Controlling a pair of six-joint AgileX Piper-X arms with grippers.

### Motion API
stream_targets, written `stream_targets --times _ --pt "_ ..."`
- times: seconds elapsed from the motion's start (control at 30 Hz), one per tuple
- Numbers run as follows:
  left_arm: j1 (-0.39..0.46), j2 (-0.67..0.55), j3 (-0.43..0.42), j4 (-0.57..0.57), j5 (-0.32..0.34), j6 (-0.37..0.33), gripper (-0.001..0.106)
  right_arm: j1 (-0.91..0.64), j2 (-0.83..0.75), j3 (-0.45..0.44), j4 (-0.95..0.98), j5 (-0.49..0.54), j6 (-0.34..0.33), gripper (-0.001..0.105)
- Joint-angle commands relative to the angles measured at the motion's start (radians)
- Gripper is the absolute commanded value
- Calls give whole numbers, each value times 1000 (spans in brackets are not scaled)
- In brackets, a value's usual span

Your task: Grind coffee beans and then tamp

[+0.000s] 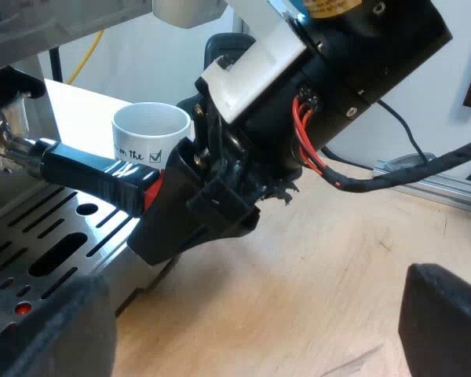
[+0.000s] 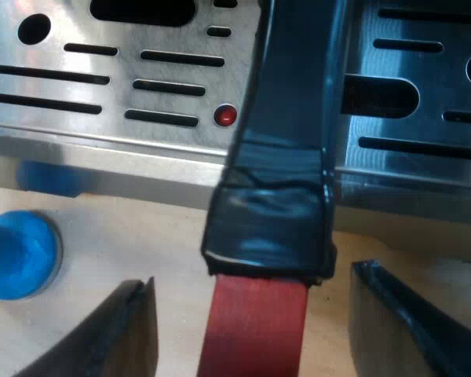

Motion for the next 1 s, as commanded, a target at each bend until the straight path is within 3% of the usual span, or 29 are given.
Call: stream_targets --times 0.03,0.77,0.87,1.0 --pt "-4 0 -1 -3 16 -9 82 -4 1 -10 -2 19 4 55" --pt "-4 0 -1 -3 16 -9 82 -4 32 -10 -4 58 30 54" --pt "-4 0 -1 -3 16 -9 82 -4 32 -10 -4 58 30 47" --pt "-4 0 -1 -3 16 -9 82 -4 32 -10 -4 58 30 29"
